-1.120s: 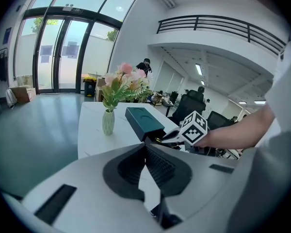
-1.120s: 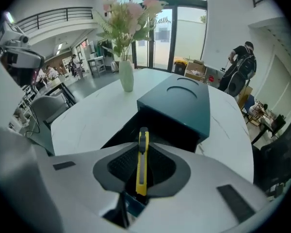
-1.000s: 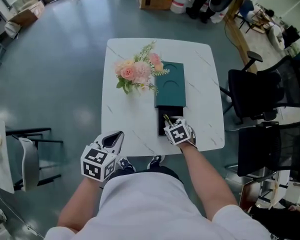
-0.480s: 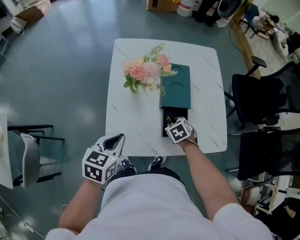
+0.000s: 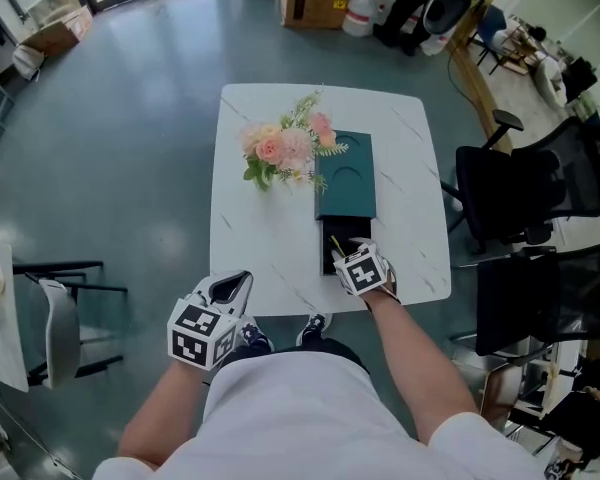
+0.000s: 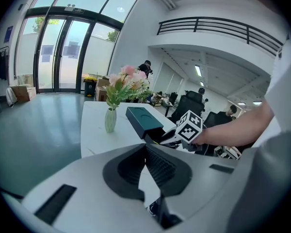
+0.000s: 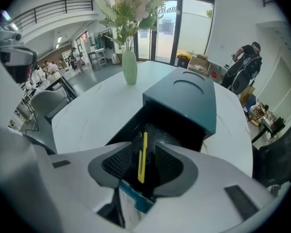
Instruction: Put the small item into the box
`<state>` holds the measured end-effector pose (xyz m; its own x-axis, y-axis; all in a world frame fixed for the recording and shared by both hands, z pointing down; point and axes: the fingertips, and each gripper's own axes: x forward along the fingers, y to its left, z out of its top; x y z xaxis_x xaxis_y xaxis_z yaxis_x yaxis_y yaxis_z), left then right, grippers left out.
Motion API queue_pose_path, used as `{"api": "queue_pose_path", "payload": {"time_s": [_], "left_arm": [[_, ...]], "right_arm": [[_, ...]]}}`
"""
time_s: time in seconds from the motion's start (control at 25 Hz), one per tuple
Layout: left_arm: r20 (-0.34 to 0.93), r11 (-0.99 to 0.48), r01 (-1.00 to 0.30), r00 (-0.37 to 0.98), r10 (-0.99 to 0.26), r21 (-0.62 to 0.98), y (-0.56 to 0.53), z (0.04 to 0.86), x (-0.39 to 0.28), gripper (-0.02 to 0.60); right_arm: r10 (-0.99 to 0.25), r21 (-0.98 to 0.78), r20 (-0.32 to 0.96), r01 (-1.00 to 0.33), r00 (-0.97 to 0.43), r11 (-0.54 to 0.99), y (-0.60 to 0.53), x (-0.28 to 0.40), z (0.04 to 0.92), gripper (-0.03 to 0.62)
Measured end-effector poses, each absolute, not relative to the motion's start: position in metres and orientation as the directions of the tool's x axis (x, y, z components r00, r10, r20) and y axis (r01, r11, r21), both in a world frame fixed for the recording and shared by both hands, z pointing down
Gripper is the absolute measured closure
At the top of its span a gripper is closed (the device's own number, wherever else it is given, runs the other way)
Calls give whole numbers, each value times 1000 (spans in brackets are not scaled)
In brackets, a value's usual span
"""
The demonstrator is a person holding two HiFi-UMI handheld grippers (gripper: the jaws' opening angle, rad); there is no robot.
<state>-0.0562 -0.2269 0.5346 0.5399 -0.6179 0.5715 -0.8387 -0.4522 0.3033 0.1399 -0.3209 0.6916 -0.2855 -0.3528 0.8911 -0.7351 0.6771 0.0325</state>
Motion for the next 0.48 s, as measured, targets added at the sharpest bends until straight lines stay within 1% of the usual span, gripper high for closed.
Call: {"api": "queue_pose_path", "payload": {"time_s": [0.24,0.4,0.48], "left_arm": [[545,-506,-807,583,-603,303,-233,530,-52,569],[531,-553,-774,622,-575,308,-231,526,-48,569],[524,-574,-757,641,-561,311,-229,523,-48,569]], "right_arm": [[-447,-12,826,-803,-345,596,-309,132,654,442],[-520,-142,738,-852,-430,504,-287,121,617,480],[-550,-221,685,-856,-477,467,-271,111,599,513]]}}
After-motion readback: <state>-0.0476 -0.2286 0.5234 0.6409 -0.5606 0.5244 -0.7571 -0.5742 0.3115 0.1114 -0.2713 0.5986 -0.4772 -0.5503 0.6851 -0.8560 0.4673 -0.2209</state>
